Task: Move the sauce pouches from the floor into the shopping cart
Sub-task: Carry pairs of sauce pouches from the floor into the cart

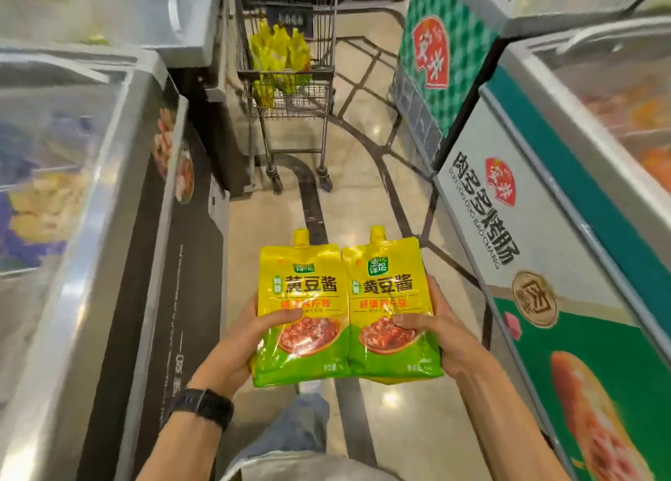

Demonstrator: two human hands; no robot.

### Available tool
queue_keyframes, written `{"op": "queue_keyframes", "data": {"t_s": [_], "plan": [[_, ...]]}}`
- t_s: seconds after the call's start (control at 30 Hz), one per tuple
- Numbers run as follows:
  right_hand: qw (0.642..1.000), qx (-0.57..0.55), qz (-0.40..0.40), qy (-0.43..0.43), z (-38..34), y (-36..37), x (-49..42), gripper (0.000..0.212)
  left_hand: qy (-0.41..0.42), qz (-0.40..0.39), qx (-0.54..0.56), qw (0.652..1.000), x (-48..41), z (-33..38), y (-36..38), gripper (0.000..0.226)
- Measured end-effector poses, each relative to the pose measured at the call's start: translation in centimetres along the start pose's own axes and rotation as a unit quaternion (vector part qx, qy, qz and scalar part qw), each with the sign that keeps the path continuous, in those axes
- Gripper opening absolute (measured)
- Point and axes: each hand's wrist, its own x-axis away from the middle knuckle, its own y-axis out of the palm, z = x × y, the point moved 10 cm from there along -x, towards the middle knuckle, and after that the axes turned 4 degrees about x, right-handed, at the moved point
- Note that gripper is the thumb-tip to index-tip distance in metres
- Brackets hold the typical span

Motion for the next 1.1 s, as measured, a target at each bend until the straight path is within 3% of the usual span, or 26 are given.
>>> {"op": "queue_keyframes", "data": {"t_s": [0.13, 0.23, 0.4, 0.53, 0.63, 0.73, 0.9, 1.1], "plan": [[0.999, -0.025, 0.036, -0.007, -5.3, -1.4, -6.8, 0.096, -0.025, -0.039, -0.023, 0.999, -8.6, 6.4, 1.6, 0.106], [0.998, -0.03, 0.056, -0.026, -9.4, -2.5, -11.4, 0.086, -0.022, -0.06, -0.033, 0.997, -14.7, 10.7, 3.0, 0.094], [0.997, -0.028, 0.072, -0.02, -15.4, -5.2, -20.0, 0.081, -0.055, -0.064, -0.033, 0.996, -24.9, 15.6, 5.3, 0.104], [0.997, -0.039, 0.066, -0.01, -20.2, -8.1, -29.0, 0.078, -0.071, -0.042, -0.006, 0.997, -33.6, 19.5, 6.9, 0.094], [0.999, -0.032, 0.044, 0.003, -24.2, -9.5, -35.6, 0.082, -0.051, -0.021, 0.0, 0.998, -39.0, 23.3, 8.1, 0.086], [1.0, -0.022, 0.011, 0.015, -29.3, -9.8, -42.2, 0.087, -0.057, 0.007, 0.011, 0.998, -43.9, 27.4, 8.9, 0.094], [1.0, -0.006, -0.009, 0.002, -37.4, -10.0, -51.8, 0.072, -0.018, 0.037, 0.034, 0.999, -52.3, 34.4, 9.2, 0.093], [1.0, 0.013, -0.014, -0.004, -45.3, -9.1, -63.2, 0.078, 0.05, 0.055, 0.001, 0.997, -62.5, 43.6, 8.1, 0.096]]}}
